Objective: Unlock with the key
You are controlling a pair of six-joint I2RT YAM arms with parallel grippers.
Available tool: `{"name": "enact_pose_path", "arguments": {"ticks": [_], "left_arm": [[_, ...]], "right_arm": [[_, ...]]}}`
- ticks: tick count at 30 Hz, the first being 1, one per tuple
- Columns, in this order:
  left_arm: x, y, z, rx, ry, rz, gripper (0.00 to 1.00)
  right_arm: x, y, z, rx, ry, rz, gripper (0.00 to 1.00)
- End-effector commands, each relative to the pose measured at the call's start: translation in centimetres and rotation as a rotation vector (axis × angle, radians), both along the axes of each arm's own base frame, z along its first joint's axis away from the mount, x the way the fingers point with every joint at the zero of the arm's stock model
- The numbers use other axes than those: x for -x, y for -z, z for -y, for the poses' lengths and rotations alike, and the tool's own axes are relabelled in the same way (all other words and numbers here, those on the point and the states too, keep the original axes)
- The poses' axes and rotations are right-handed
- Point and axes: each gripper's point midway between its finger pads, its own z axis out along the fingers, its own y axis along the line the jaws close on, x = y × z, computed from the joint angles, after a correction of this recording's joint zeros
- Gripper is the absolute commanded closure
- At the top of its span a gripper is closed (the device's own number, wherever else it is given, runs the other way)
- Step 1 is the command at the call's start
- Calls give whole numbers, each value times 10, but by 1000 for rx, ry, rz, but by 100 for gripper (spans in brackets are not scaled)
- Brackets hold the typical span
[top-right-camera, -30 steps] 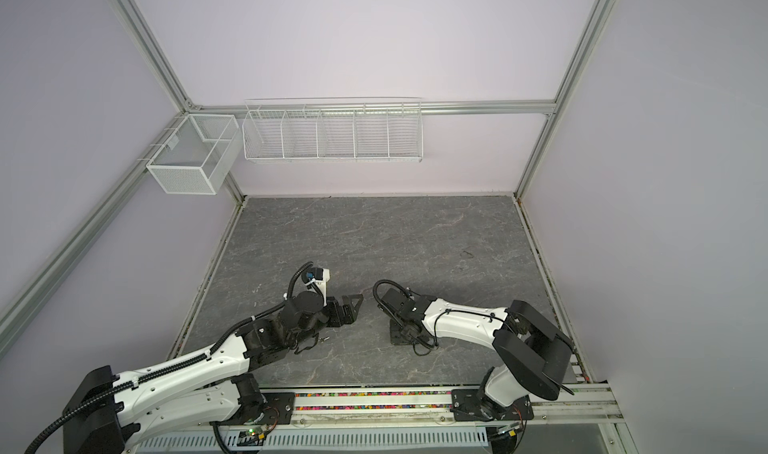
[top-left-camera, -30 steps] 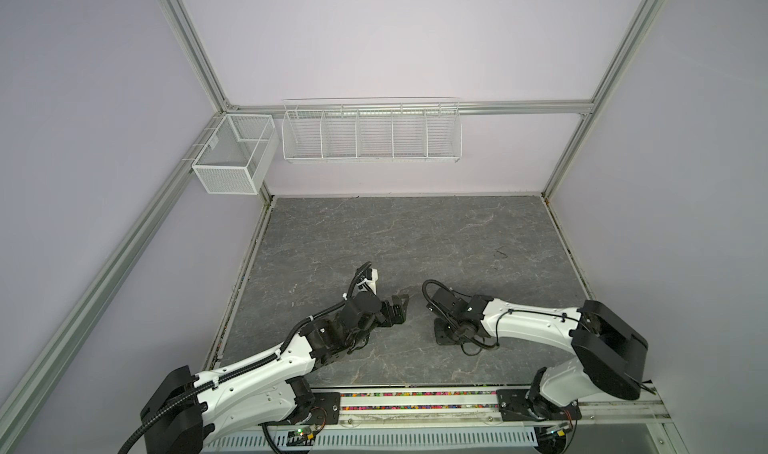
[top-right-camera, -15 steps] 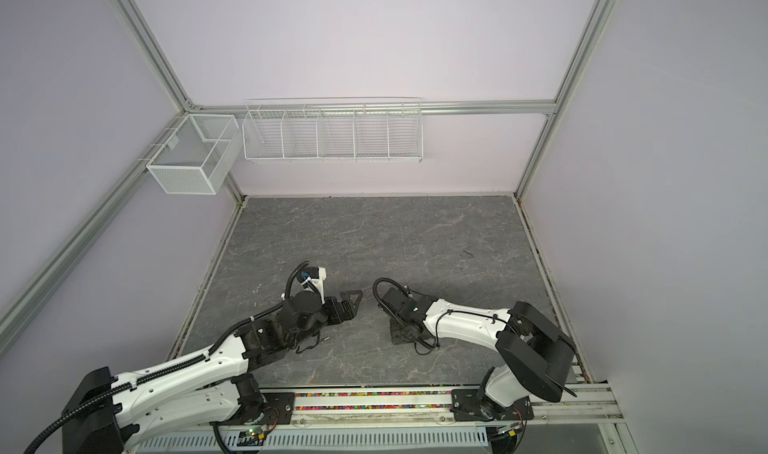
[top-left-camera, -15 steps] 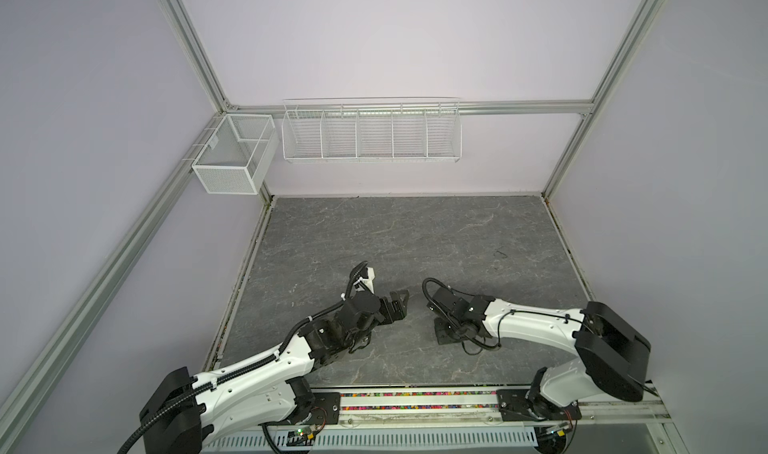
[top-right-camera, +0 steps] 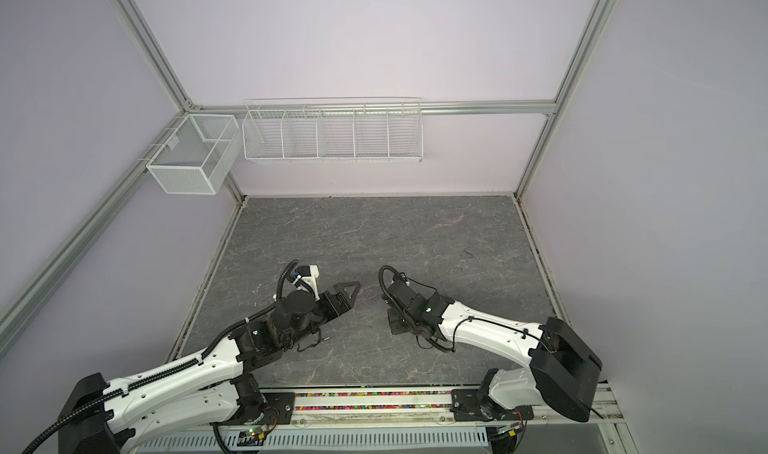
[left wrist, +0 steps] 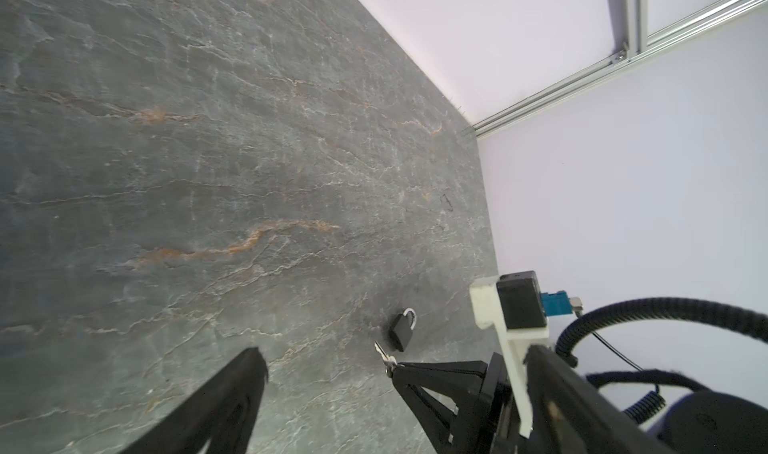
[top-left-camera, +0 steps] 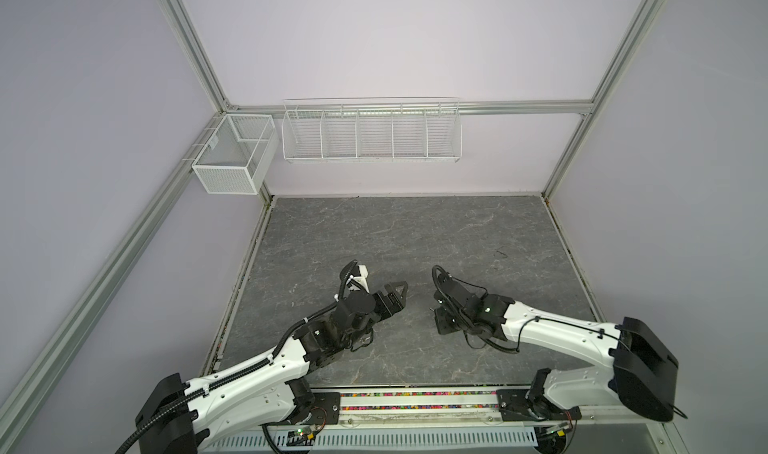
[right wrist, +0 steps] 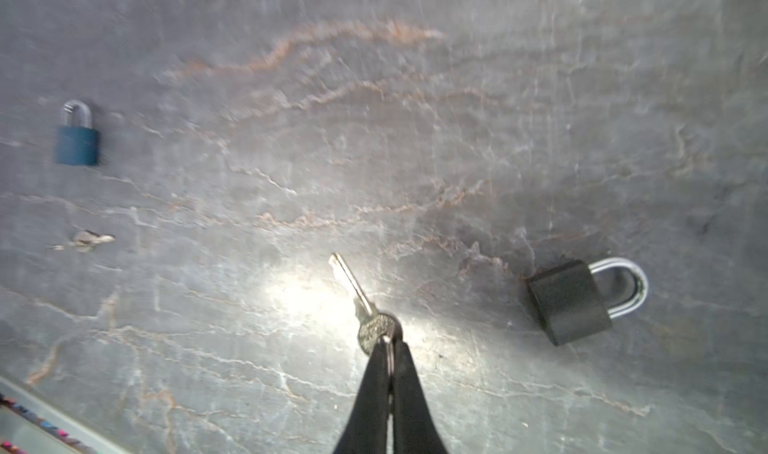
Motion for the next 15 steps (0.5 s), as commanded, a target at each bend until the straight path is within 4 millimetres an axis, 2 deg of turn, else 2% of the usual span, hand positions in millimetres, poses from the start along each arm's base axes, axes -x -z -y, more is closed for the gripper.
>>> {"name": "enact_pose_path", "arguments": {"ticks": [1,4,6,8,13,15], "left_arm": [[-8,-43,18,161,-4,37,5],[-13,-52,32,155,19,44,10],[-16,-58,43,168,44,59,24],[-19,-60,55,177,72,70,33],[-25,-53,73,162,103,47,35],[-27,-51,76,149,107,51,41]], "right_arm": [[-21,-44,-14,-88,-25,153,93],[-25,-65,-16,-133,-27,211,93],[-26,-78,-18,-167,-36,243,94],[-26,-87,-18,-191,-36,266,94],[-24,-108,-16,-251,-36,312,93],[-23,-115,-13,-267,-31,325,93]]}}
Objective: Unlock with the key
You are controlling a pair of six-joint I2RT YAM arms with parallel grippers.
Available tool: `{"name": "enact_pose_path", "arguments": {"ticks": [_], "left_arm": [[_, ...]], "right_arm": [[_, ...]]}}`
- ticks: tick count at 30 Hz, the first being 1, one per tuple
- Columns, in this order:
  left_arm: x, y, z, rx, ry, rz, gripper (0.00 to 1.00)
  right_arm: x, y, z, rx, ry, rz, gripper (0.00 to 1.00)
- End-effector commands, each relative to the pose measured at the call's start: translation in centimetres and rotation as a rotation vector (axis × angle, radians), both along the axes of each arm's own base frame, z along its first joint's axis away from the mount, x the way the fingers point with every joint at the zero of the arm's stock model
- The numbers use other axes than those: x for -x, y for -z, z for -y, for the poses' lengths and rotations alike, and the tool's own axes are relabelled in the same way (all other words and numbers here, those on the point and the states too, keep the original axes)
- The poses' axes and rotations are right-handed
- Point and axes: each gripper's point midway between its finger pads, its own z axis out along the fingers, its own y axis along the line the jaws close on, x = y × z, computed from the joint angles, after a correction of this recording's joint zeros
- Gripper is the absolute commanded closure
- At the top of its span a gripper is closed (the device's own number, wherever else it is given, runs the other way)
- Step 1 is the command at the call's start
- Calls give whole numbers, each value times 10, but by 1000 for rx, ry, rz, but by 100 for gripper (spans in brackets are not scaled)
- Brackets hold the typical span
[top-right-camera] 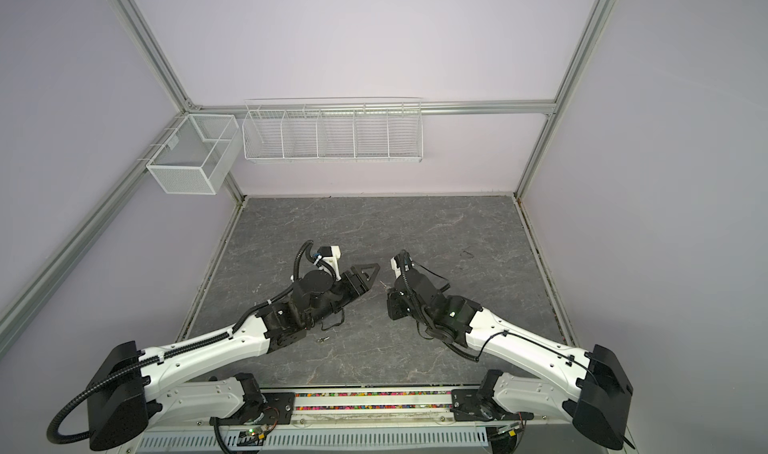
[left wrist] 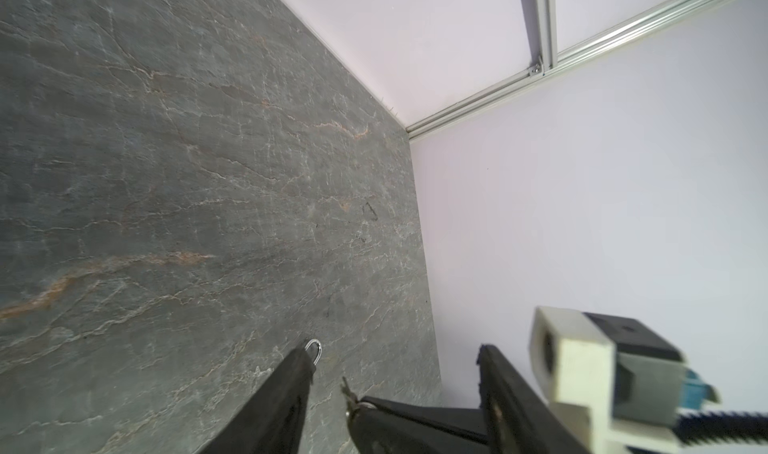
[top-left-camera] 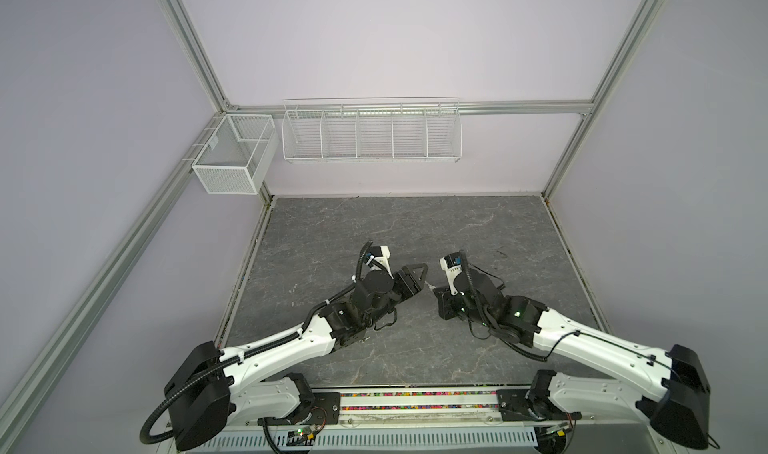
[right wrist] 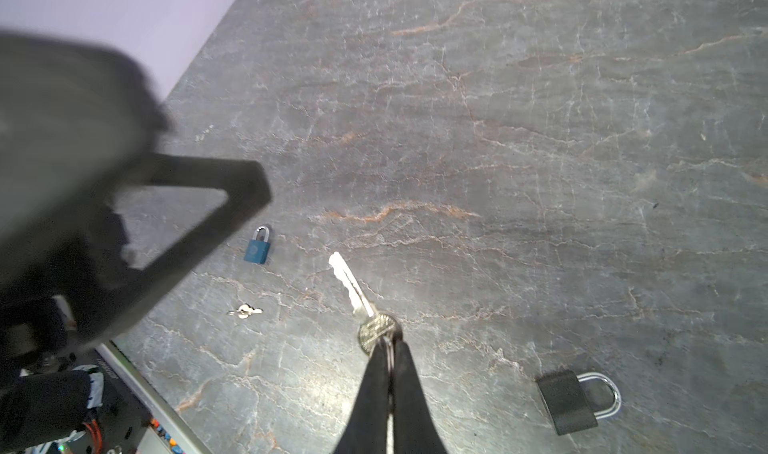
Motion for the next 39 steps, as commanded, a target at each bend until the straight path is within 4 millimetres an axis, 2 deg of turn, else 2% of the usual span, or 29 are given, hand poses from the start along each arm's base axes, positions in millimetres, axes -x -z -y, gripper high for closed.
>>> {"name": "enact_pose_path", "arguments": {"ticks": [1,3,5,9,16,20,25,30,34,39], "left_arm": [[-4,-14,10,26,22,29,43],[-6,-12,14,17,24,25,45],[-6,-11,19,31,38,28,52],[-5,-14,30,44,79,45,60],[-8,-8,25,-16,64,59,73],[-9,-5,29,-19,74,49,79],[-9,-8,33,-9,88,56,80],[-8,-5,37,-5,107,47,87],[-9,-2,35,-11,102,42,91],[-10,0,30,-20,92,42,100]], "right_arm": [[-4,-20,3,-42,6,61,93],[-2,-27,3,-63,3,73,93],[-2,-30,1,-69,-7,78,93],[-3,-31,-3,-67,-15,73,93],[-3,-30,-3,-71,-16,73,93],[-3,-32,-6,-79,-27,74,93],[-6,-31,-4,-58,-10,73,93],[-7,-31,-5,-66,-5,77,93],[-7,-31,-4,-60,0,79,93],[-7,-31,-3,-57,-2,80,93]]}}
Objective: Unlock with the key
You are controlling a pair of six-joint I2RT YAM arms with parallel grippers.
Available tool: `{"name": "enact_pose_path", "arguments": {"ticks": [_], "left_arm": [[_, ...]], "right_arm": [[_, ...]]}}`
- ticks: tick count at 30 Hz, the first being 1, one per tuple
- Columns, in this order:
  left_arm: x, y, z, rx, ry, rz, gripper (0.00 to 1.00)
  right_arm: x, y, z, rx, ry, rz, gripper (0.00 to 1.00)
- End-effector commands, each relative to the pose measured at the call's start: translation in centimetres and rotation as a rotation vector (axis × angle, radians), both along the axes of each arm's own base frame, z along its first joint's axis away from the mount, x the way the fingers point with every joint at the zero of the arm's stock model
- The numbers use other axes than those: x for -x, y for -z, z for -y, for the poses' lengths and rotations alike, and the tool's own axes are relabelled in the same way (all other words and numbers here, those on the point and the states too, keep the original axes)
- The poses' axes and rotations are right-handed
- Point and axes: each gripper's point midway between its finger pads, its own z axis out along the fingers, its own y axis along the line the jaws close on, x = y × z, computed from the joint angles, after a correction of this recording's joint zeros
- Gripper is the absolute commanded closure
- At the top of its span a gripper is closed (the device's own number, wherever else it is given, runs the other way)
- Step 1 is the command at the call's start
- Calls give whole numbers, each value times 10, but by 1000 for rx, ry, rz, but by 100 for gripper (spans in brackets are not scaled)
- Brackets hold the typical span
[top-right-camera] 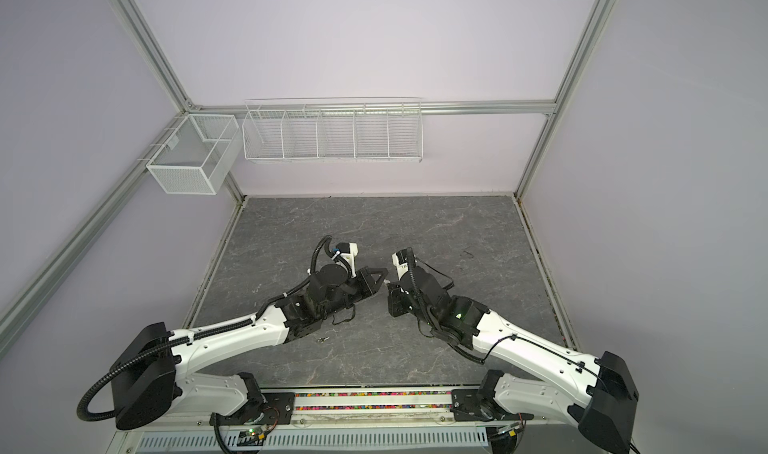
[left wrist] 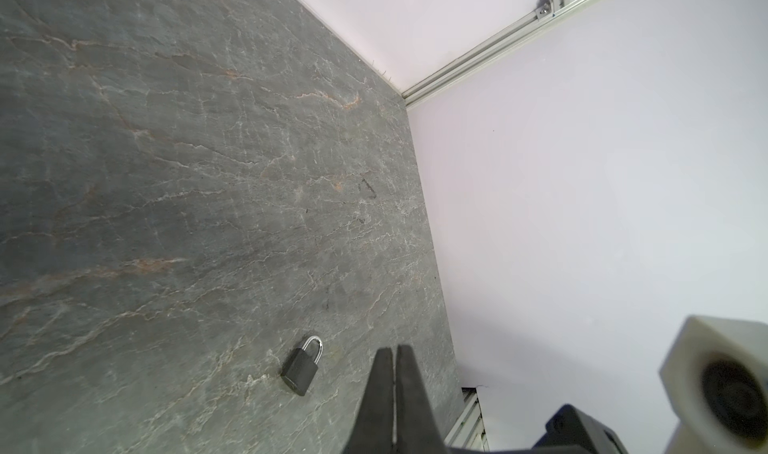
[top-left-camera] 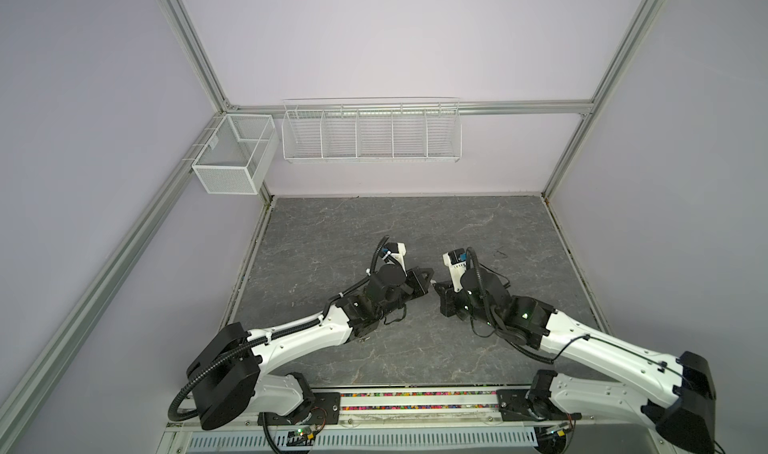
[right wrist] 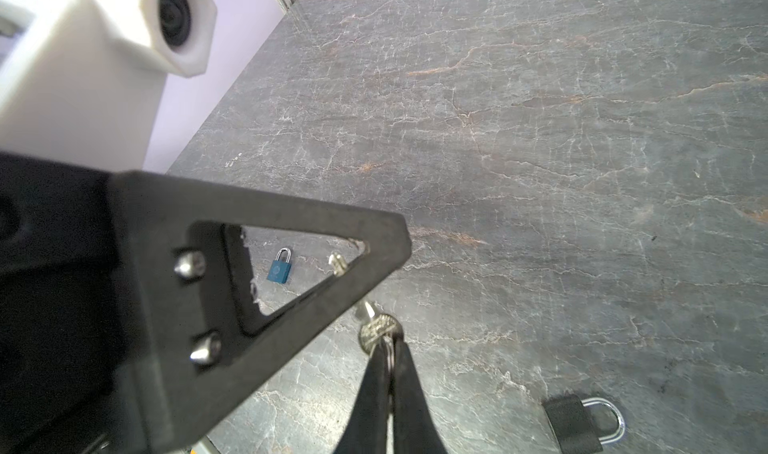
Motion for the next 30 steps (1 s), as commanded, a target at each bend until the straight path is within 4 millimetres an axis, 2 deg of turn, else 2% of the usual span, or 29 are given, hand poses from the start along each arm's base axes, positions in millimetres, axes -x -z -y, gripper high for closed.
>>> {"name": "enact_pose_path", "arguments": {"ticks": [1,3,6,7,9,12,14,18,22,24,26,30], "left_arm": [[-4,-12,-1,26,-8,18,100],[-6,-14,-3,28,-11,26,100],[-9,-21,-6,19,-2,67,100],[-11,-25,-8,16,2,85,100],[-16,-37,-13,9,31,151,100],[-27,-58,-24,-12,76,261,100],[-28,-75,-29,-41,115,352,100],[-26,-102,-33,-122,191,512,100],[-16,-127,-29,-106,273,628,100],[-10,-139,-26,-80,306,679,100],[-5,-150,-23,-55,334,716,100],[2,-165,-19,-30,376,762,100]], "right_arm": [[-5,-13,0,-13,7,34,92],[-5,-15,0,-12,7,39,88],[-5,-20,4,-4,7,50,73],[-4,-22,5,-2,5,52,71],[-3,-25,12,7,3,50,63],[-2,-45,17,-29,-28,36,50],[4,-53,12,-70,-110,-9,44],[12,-77,4,-202,-230,-53,43],[11,-108,-2,-387,-313,-64,43],[11,-124,-6,-459,-365,-66,46],[5,-131,-5,-485,-367,-57,49],[4,-154,-8,-545,-441,34,53]]}}
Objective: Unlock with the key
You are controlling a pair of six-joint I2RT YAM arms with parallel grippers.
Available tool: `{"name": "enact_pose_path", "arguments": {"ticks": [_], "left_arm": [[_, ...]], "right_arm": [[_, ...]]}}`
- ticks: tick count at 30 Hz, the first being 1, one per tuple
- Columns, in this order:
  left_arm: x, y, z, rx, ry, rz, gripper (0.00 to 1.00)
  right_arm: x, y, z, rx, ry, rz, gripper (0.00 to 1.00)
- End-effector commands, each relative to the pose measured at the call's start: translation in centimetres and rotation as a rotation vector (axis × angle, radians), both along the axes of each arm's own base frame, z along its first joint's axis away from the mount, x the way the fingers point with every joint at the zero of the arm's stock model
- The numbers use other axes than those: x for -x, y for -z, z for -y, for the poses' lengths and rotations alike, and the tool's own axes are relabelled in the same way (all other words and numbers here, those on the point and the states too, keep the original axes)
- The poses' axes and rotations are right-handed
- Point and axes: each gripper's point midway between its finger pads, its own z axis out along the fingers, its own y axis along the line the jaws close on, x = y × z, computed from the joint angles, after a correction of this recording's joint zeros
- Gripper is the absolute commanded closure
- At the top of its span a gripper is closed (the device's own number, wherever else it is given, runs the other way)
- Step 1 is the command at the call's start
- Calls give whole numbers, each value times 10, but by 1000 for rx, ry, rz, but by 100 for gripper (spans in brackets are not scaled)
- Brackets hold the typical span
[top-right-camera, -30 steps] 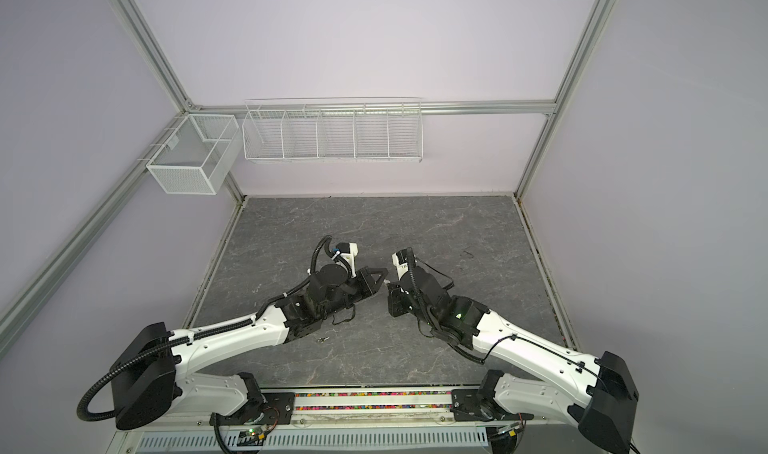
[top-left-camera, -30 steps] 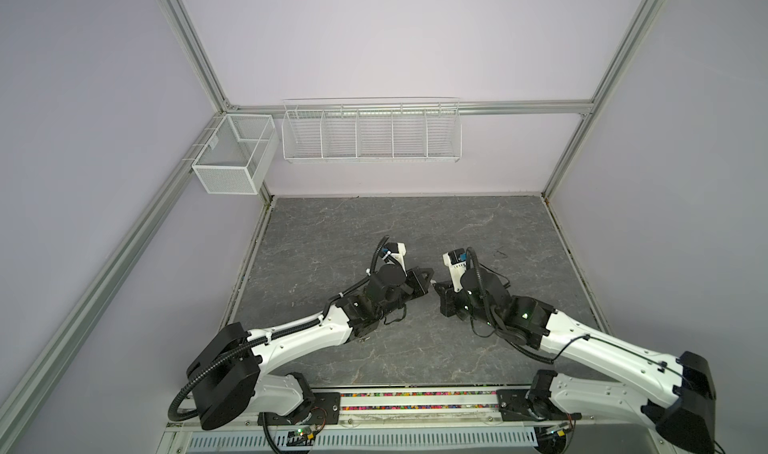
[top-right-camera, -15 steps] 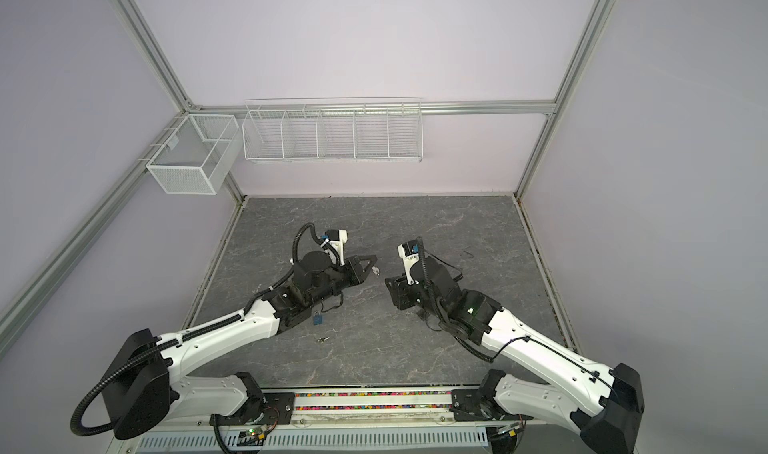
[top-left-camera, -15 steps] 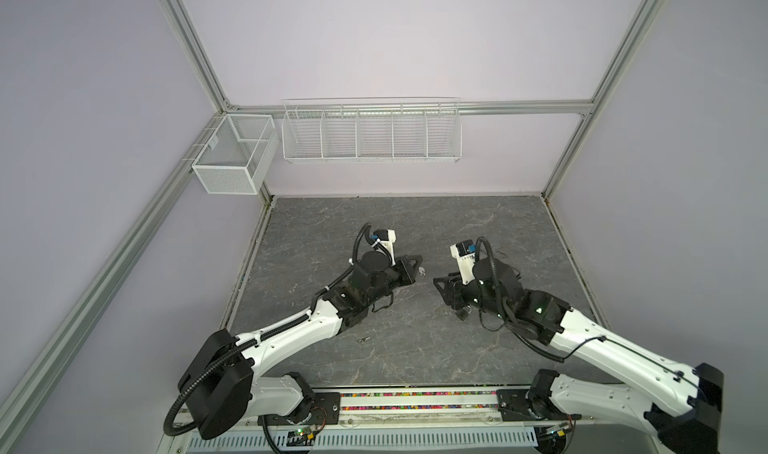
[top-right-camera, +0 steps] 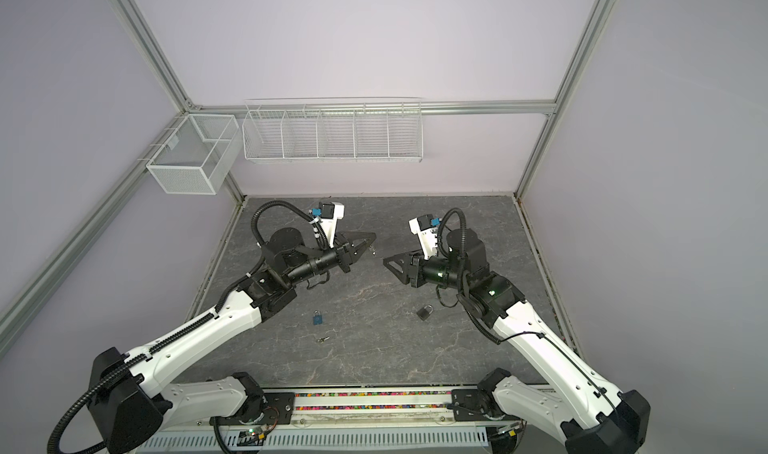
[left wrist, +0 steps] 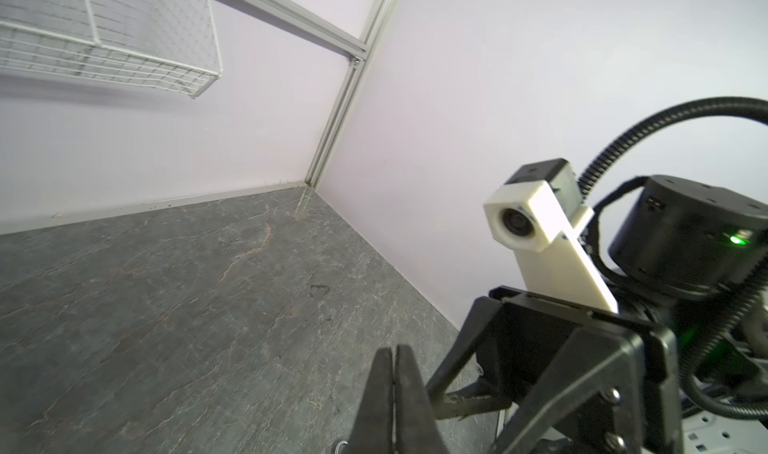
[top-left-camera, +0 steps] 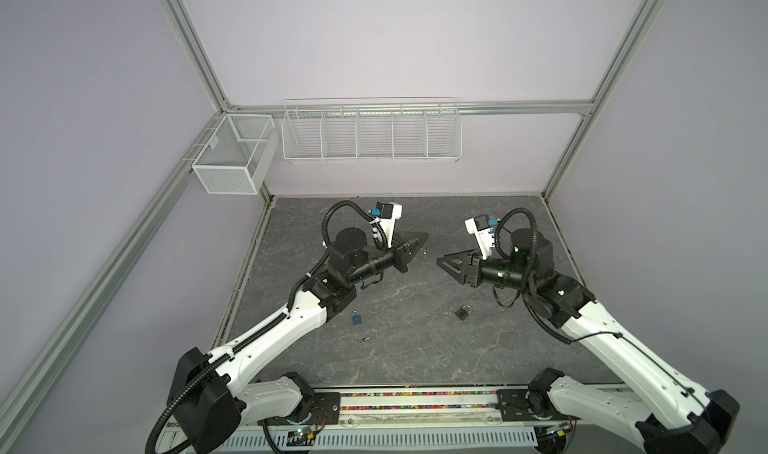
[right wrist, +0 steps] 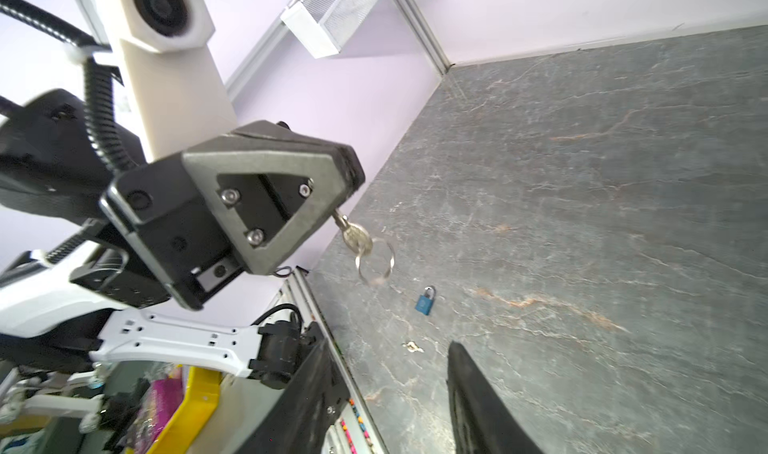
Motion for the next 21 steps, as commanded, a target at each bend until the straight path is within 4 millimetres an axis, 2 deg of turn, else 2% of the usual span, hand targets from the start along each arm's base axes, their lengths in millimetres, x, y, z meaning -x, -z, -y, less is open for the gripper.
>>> {"name": "enact_pose_path", "arguments": {"ticks": [1,7,13,21], "left_arm": [[12,-27,6,18,82,110,100],[19,-41,8,35,128,137,100],[24,-48,11,48,164,145,100],[25,-49,13,48,183,142,100]], "right_arm": [[10,-37,-10,-115,-118,112,54],[8,-48,-16,-145,-166,155,56],[7,-42,-21,-154,-196,136,60],[6,-48,-22,-161,-204,164,65]]}}
